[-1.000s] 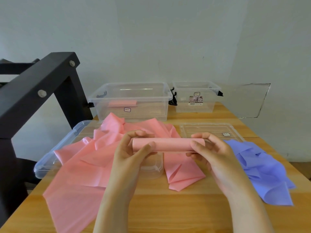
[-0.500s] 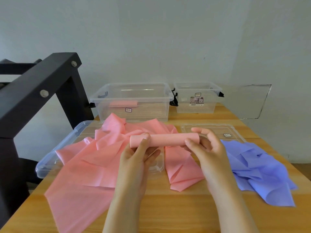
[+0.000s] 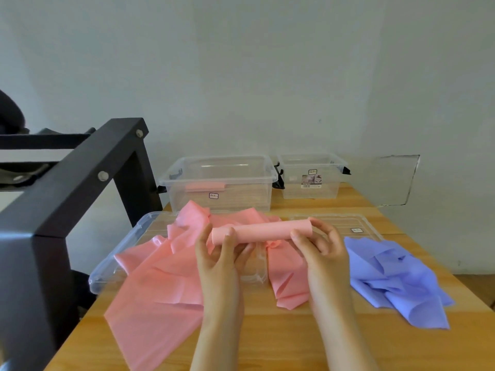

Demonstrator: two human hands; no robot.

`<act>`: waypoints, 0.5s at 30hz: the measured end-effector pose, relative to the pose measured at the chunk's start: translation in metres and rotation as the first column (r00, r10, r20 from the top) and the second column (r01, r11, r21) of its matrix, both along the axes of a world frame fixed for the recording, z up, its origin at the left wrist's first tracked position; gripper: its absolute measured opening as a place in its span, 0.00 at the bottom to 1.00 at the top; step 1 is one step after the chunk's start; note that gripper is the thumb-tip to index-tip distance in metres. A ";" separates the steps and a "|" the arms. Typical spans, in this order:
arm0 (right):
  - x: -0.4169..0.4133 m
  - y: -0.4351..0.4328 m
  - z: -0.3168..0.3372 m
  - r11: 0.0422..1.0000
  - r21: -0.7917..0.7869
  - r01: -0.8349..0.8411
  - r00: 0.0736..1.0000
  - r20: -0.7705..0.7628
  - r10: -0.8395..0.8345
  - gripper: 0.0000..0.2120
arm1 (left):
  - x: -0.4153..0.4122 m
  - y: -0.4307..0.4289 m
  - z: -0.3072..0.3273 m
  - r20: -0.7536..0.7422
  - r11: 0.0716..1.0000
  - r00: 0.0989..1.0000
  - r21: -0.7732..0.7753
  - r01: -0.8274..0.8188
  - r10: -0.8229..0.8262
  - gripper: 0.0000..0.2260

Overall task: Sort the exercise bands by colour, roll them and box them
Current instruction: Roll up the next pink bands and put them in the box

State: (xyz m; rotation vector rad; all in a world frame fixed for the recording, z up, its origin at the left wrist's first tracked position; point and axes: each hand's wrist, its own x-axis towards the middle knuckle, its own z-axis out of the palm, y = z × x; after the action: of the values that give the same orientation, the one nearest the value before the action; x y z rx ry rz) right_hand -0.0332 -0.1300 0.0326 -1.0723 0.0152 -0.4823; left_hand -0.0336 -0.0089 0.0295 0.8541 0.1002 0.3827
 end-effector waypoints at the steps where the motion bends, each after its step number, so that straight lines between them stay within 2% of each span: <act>1: -0.002 0.002 0.002 1.000 -0.011 0.022 1.000 0.006 -0.022 0.13 | -0.003 -0.002 0.003 -0.005 1.000 1.000 0.022 -0.016 0.016 0.18; 6: -0.011 0.014 0.013 0.974 -0.140 0.180 0.983 0.060 -0.173 0.08 | -0.014 -0.007 0.020 0.012 0.993 0.999 0.110 -0.037 0.036 0.20; 11: -0.029 0.018 0.033 0.956 -0.143 0.255 0.964 0.116 -0.239 0.06 | -0.030 0.003 0.040 0.039 0.989 0.998 0.144 0.041 -0.047 0.22; 15: -0.045 0.018 0.048 0.979 0.023 0.203 0.975 0.084 -0.204 0.07 | -0.043 0.011 0.054 0.123 0.985 0.983 0.121 0.121 -0.136 0.27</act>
State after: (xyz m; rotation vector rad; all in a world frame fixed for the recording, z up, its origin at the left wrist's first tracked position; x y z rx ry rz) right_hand -0.0781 -0.1117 0.0810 -1.0402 0.0533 -0.7125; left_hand -0.0771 0.0019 0.0830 0.9395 -0.0993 0.3239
